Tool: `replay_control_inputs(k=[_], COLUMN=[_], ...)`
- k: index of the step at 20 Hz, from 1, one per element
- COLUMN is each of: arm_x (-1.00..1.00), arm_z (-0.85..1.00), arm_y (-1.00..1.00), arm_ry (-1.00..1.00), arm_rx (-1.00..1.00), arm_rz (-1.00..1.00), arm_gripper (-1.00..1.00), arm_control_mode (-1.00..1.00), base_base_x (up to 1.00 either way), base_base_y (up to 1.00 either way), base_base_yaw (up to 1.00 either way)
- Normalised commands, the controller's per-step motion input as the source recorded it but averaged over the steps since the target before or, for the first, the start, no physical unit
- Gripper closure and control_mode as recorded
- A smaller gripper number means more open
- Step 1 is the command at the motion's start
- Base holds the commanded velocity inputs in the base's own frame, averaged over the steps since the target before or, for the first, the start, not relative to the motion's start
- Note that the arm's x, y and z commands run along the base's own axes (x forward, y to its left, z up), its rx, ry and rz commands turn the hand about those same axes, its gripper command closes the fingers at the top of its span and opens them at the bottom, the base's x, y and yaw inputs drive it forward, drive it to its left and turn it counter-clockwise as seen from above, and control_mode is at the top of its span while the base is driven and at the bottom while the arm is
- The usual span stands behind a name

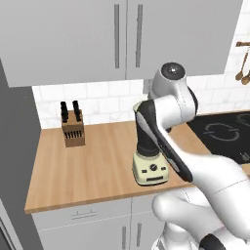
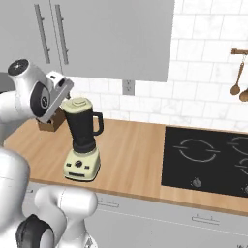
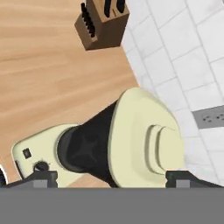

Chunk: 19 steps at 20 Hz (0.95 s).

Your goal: Close the lid blender by securely placing the lid on top.

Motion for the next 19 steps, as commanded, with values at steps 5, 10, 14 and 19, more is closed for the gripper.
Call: replay_control_inputs(k=[5, 10, 14, 19], arm_x=[-1.0, -0.93, -0.25, 0.0], arm_z=[-0.44, -0.82, -0.42, 0.0], arm_y=[0.77, 0.84, 0.23, -0.02], arm_ry=[-0.1, 0.0, 0.0, 0.0], arm_rx=[-0.2, -0.28, -0.1, 0.03], arm_rz=[0.0, 0.0, 0.0, 0.0], arm_gripper=[-1.0, -1.0, -1.0, -1.0], arm_control_mode=[-1.0, -1.0, -1.0, -1.0], base_base_x=[0.0, 0.0, 0.0, 0.0], base_base_y=[0.0, 0.0, 0.0, 0.0], base_base_yaw=[0.0, 0.0, 0.0, 0.0])
